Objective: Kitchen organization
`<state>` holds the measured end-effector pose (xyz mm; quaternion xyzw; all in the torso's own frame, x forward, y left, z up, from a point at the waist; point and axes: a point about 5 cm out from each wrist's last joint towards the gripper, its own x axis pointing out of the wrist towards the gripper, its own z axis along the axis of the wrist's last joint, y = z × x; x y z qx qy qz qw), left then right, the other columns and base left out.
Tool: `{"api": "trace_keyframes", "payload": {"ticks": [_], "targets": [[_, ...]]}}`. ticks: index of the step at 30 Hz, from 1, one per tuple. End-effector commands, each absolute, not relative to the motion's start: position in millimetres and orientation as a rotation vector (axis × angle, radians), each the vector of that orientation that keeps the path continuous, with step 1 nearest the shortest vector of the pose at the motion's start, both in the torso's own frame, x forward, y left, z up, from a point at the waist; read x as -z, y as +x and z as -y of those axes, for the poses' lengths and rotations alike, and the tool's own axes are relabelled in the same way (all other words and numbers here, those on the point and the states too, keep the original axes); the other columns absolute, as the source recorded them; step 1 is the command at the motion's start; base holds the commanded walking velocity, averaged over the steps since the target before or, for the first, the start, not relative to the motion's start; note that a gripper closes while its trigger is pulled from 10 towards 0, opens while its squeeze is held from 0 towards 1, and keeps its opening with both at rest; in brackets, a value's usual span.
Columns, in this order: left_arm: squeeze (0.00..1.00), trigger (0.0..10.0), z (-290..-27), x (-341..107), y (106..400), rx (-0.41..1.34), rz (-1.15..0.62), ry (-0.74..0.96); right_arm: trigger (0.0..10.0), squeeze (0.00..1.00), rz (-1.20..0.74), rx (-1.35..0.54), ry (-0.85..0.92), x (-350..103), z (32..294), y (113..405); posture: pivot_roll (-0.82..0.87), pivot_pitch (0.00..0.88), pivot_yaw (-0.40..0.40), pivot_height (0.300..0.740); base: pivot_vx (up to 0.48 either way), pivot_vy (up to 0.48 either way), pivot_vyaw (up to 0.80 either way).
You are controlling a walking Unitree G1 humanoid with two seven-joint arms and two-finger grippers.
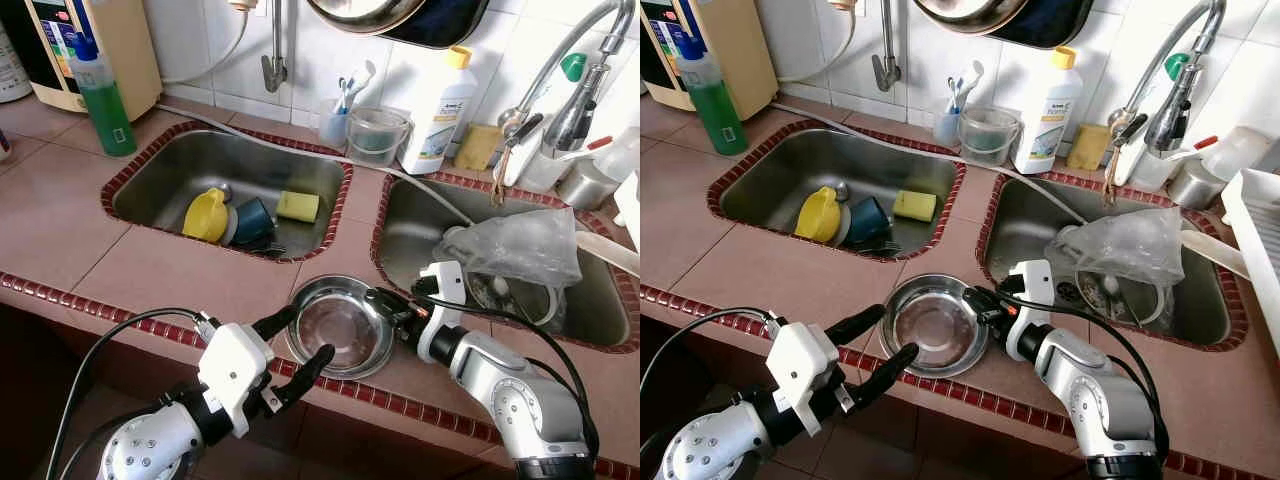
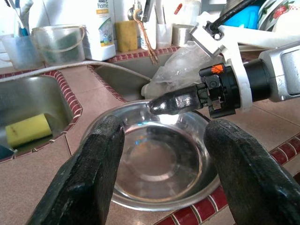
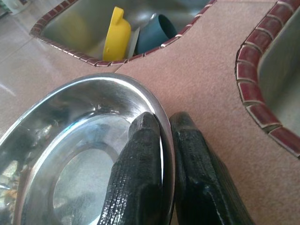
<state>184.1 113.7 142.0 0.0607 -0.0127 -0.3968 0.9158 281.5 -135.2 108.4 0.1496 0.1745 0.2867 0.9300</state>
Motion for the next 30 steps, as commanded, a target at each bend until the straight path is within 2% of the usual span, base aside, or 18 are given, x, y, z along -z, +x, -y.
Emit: {"api": "trace_keyframes", "payload": {"ticks": [1,7,14,17,23,24,29,30], "targets": [[0.00,10.0,-110.4,-144.9,180.6,0.840,0.032,0.121,10.0,0.00,-0.362,-0.526,0.280,-105.9,142.7,285.1,0.02,0.078,-0.081,0.740,0.000,0.000,0.00],[0.00,10.0,-110.9,-145.2,181.0,0.842,0.033,0.125,10.0,0.00,-0.312,-0.507,0.278,-113.0,143.7,290.2,0.02,0.077,-0.079,0.740,0.000,0.000,0.00],[0.00,10.0,-114.2,-145.6,185.3,0.826,0.037,0.135,10.0,0.00,-0.147,-0.449,0.269,-132.7,147.3,301.0,0.02,0.071,-0.075,0.740,0.000,0.000,0.00],[0.00,10.0,-120.4,-144.9,193.4,0.790,0.041,0.146,10.0,0.00,0.008,-0.366,0.188,-148.5,150.7,308.2,0.02,0.057,-0.068,0.740,0.000,0.000,0.00],[0.00,10.0,-139.9,-151.4,224.2,0.625,0.085,0.134,10.0,0.00,0.107,-0.291,0.151,-158.8,153.3,314.9,0.02,0.040,-0.061,0.740,0.000,0.000,0.00],[0.00,10.0,-144.0,-153.6,232.3,0.565,0.097,0.069,10.0,0.00,0.132,-0.284,0.132,-161.3,151.7,315.6,0.02,0.035,-0.056,0.740,0.000,0.000,0.00],[0.00,10.0,-149.4,-154.2,245.5,0.457,0.121,0.024,10.0,0.00,0.179,-0.272,0.107,-165.8,148.1,316.8,0.02,0.027,-0.055,0.740,0.000,0.000,0.00],[0.00,10.0,-149.4,-151.3,254.4,0.391,0.118,0.023,10.0,0.00,0.217,-0.270,0.091,-167.8,144.1,317.4,0.03,0.020,-0.051,0.740,0.000,0.000,0.00]]}}
